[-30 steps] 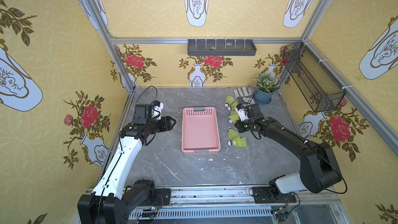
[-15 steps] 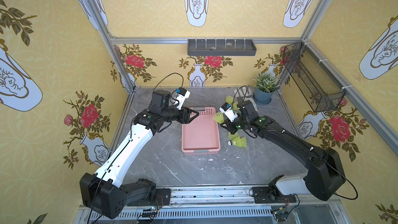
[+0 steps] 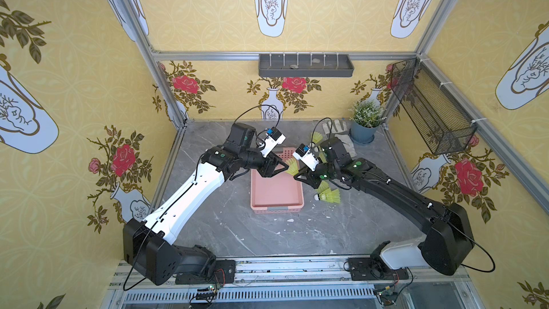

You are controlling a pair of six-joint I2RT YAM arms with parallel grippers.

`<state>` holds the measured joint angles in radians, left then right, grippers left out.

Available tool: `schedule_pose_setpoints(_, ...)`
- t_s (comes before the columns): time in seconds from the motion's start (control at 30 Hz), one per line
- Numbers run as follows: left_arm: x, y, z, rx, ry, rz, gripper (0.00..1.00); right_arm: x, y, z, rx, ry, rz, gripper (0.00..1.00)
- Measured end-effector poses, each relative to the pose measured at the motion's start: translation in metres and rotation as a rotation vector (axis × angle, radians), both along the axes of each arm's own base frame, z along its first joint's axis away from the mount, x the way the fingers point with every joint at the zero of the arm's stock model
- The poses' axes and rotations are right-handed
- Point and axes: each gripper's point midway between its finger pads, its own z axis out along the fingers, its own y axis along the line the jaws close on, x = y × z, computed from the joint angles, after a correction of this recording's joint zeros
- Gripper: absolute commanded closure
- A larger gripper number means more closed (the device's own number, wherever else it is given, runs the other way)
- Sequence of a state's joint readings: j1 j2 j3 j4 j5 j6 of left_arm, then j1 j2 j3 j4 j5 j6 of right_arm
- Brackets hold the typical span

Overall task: Put the shuttlecocks into the storage box
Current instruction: Place the shuttlecock in the storage box.

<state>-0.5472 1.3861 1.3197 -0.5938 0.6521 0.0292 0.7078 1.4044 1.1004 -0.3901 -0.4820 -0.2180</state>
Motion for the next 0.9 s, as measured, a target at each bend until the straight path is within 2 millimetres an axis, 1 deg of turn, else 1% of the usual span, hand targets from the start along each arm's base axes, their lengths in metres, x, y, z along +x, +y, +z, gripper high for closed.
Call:
schedule_pose_setpoints(0.13, -0.001, -0.005, -0.005, 0.015, 0.009, -0.023, 0.58, -0.003, 0.002, -0.002, 0.001, 0.008, 0.015, 0.87)
schedule_pose_setpoints(0.47, -0.011, -0.011, -0.023, 0.046, 0.058, -0.071, 0.68, -0.004, 0.004, 0.0, 0.007, 0.01, 0.022, 0.87)
schedule_pose_setpoints(0.5, -0.011, -0.012, -0.024, 0.047, 0.06, -0.072, 0.7, -0.004, 0.004, 0.0, 0.008, 0.011, 0.024, 0.87)
schedule_pose_setpoints(0.6, -0.01, -0.013, -0.027, 0.053, 0.068, -0.073, 0.81, -0.005, 0.004, 0.001, 0.011, 0.015, 0.029, 0.86)
schedule_pose_setpoints(0.7, -0.01, -0.014, -0.029, 0.056, 0.072, -0.075, 0.96, -0.005, 0.005, 0.001, 0.012, 0.016, 0.029, 0.83)
schedule_pose_setpoints(0.73, -0.01, -0.014, -0.029, 0.056, 0.072, -0.075, 1.0, -0.005, 0.005, 0.001, 0.012, 0.016, 0.03, 0.79)
schedule_pose_setpoints(0.77, -0.01, -0.014, -0.029, 0.057, 0.069, -0.075, 1.0, -0.005, 0.005, 0.0, 0.011, 0.016, 0.029, 0.71)
schedule_pose_setpoints(0.83, -0.009, -0.014, -0.03, 0.059, 0.069, -0.067, 1.0, -0.005, 0.004, -0.001, 0.01, 0.015, 0.025, 0.63)
schedule_pose_setpoints(0.9, -0.008, -0.013, -0.033, 0.059, 0.081, -0.042, 1.0, -0.003, 0.0, -0.003, -0.002, 0.008, -0.001, 0.48)
